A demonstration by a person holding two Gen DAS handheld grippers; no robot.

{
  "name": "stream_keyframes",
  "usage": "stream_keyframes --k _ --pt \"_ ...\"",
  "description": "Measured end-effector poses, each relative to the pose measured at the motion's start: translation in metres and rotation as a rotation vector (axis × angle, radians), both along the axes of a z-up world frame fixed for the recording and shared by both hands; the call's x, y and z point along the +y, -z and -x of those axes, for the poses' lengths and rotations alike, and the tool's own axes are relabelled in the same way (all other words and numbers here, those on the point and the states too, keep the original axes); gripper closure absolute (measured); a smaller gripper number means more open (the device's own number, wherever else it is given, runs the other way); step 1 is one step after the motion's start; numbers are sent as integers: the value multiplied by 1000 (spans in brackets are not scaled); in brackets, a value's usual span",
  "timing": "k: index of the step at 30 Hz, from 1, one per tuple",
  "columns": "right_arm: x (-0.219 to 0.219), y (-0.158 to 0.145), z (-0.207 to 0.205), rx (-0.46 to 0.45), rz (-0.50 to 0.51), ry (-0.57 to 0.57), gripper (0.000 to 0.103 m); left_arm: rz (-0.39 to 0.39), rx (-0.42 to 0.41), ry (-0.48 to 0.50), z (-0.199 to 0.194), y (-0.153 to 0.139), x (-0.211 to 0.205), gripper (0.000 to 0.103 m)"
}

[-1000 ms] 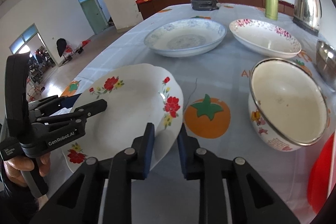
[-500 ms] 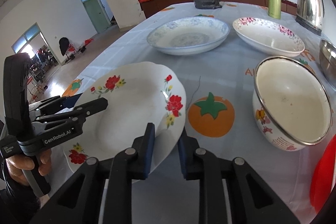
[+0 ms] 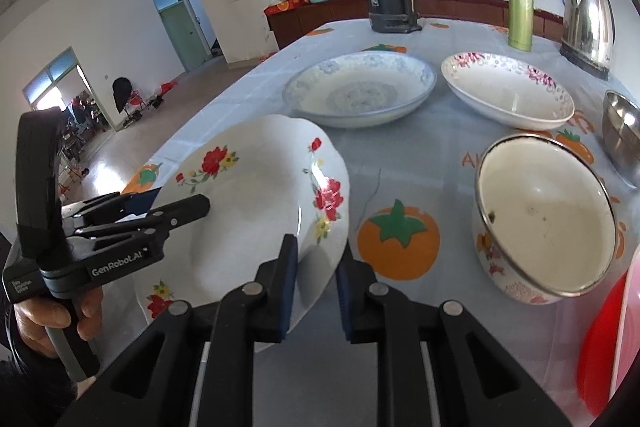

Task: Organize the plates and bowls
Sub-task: 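Lift the red-flower plate with both grippers and carry it over the blue-patterned plate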

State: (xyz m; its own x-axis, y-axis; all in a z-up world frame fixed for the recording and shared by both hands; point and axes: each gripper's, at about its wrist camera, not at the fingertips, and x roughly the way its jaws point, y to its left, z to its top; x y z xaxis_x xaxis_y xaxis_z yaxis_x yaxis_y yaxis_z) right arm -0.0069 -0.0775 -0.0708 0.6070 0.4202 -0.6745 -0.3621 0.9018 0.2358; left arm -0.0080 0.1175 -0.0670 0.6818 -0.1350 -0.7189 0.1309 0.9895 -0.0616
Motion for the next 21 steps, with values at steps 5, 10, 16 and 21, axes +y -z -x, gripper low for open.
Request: stream_keyframes --k 5,10,16,21 --pt "-4 -3 -11 17 -47 23 84 -11 -26 -4 -11 -9 -4 55" --pt "-9 -7 -24 30 -87 58 84 -11 -48 -1 -28 -19 -7 55" --pt "-15 -15 -46 34 -132 103 84 -20 -87 15 -57 -33 -13 55" --pt "-21 -17 -67 41 -161 155 84 -6 -100 29 -88 -37 -17 55"
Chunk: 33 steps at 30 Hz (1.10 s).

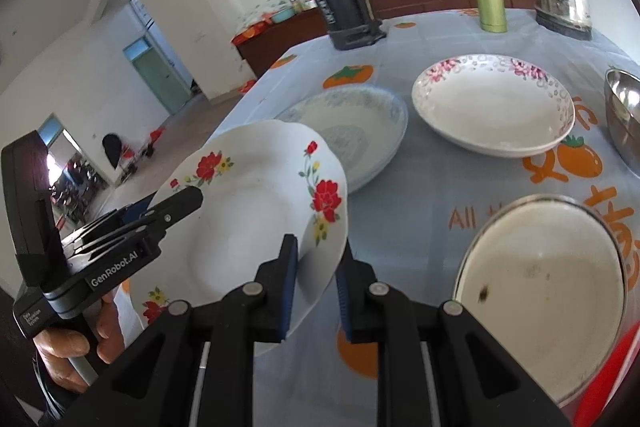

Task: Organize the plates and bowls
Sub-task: 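Lift the red-flower plate with both grippers and carry it over the blue-patterned plate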

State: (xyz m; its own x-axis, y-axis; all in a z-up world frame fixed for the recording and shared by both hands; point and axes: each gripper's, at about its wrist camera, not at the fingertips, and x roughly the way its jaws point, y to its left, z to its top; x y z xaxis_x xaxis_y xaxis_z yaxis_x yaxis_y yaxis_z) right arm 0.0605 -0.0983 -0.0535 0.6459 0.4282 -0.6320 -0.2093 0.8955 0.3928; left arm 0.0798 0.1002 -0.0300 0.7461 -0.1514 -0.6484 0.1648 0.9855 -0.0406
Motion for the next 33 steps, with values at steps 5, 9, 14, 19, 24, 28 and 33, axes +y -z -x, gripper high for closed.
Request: stream_keyframes --k 5,9,14,19,24,28,33 --pt "-6 -4 -23 8 -15 51 84 -5 -16 11 -26 0 -7 55" --pt "-8 -4 -38 7 -14 83 84 -1 -7 7 -47 4 -11 55" --pt "-9 -3 -55 10 5 121 84 -11 9 6 -68 12 -16 55" --pt "-8 -1 -67 9 31 145 84 -25 26 -4 -82 21 -22 55" --pt "-7 0 -71 -4 64 159 82 -15 48 -6 -91 25 -23 55" --pt "-2 -1 -72 -33 105 166 82 -34 55 -22 -95 32 -25 55" --pt "-3 0 -75 -60 103 181 82 -56 53 -30 -97 37 -27 55"
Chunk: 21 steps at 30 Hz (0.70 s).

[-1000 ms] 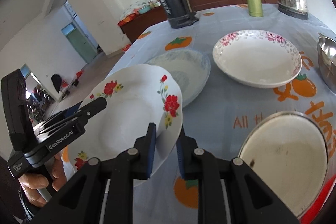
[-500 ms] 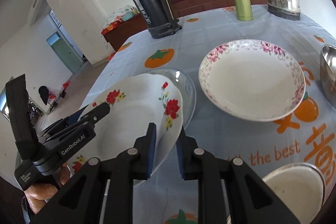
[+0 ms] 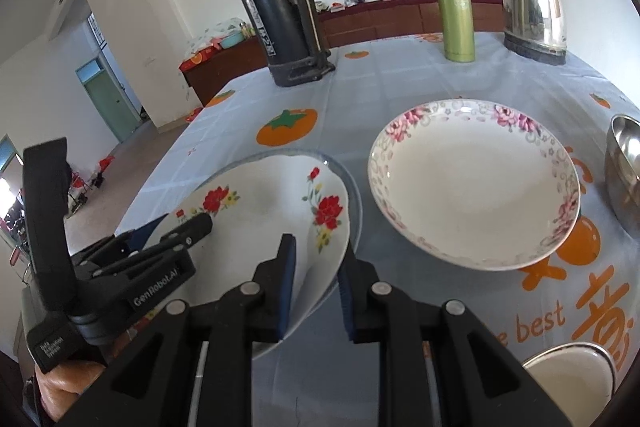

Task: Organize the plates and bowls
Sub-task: 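Lift the red-flower plate with both grippers and carry it over the blue-patterned plate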

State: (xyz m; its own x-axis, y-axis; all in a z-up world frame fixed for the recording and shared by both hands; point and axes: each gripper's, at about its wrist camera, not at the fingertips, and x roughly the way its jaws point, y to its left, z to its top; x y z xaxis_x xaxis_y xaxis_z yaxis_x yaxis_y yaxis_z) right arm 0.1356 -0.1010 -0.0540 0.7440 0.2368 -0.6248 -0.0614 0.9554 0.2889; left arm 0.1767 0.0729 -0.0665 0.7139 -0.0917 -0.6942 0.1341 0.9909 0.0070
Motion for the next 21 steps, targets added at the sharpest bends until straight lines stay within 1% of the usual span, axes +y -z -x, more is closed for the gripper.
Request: stream_keyframes --k 4,7,13,15,18,20,21 --pt "2 3 -1 -25 3 -9 79 -1 3 -4 -1 2 1 55" --pt "2 3 -1 -30 -3 -8 77 1 4 -3 -2 2 1 55" --pt "5 4 1 -41 20 -6 76 -13 -5 -10 1 1 0 55" --pt "6 4 3 -41 9 -13 74 -16 -10 -9 3 1 0 55" --pt "6 3 7 -46 -9 -28 65 -25 -8 -14 3 2 -1 55" --pt "10 2 8 -46 16 -26 55 -31 1 -23 1 3 0 55" --pt "11 3 9 -44 27 -24 53 -25 5 -22 1 4 1 55"
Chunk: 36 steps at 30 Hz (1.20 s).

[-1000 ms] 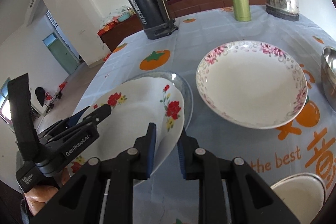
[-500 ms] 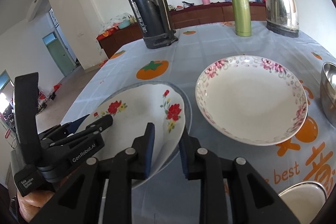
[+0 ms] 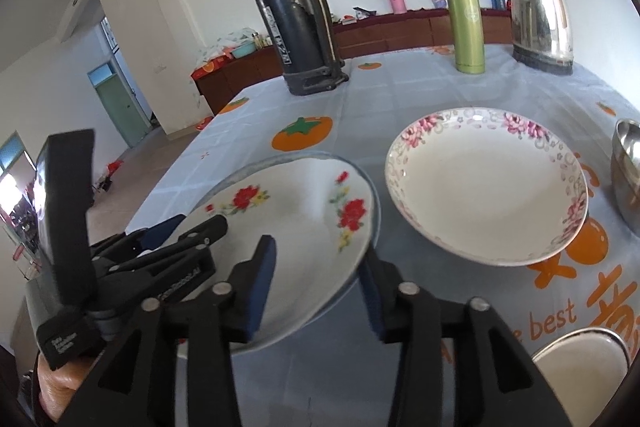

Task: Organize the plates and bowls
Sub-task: 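Lift the red-flower plate with both grippers and carry it over the blue-patterned plate, then lower the red-flower plate onto the blue-patterned plate and open both grippers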

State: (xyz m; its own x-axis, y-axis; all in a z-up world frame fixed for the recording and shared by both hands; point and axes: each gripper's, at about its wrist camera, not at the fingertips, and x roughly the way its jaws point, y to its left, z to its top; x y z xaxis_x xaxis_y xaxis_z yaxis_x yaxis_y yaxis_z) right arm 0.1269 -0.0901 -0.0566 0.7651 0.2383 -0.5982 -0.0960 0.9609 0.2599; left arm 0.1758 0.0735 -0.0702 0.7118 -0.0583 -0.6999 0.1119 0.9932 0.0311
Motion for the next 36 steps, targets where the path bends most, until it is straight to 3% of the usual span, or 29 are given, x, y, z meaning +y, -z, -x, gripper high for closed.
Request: stream_keyframes --k 10,19,21,23,26,31,36 --pt "-1 4 2 36 -2 -5 53 -17 -6 -14 1 0 0 55" --pt "-12 -10 26 -49 -8 63 52 -63 -93 -23 14 -8 -4 55" --pt "-16 -9 26 -38 -6 79 60 -67 -92 -23 13 -8 -4 55" --pt "-19 -5 22 -6 -17 84 76 -61 -94 -29 13 -9 -1 55" --pt "-21 -1 19 11 -37 81 76 -58 -112 -40 17 -10 2 55" --pt "-16 -8 23 -37 -17 81 74 -91 -168 -59 29 -14 0 55" --pt "-17 -9 25 -41 -25 83 70 -86 -172 -55 39 -16 -4 55"
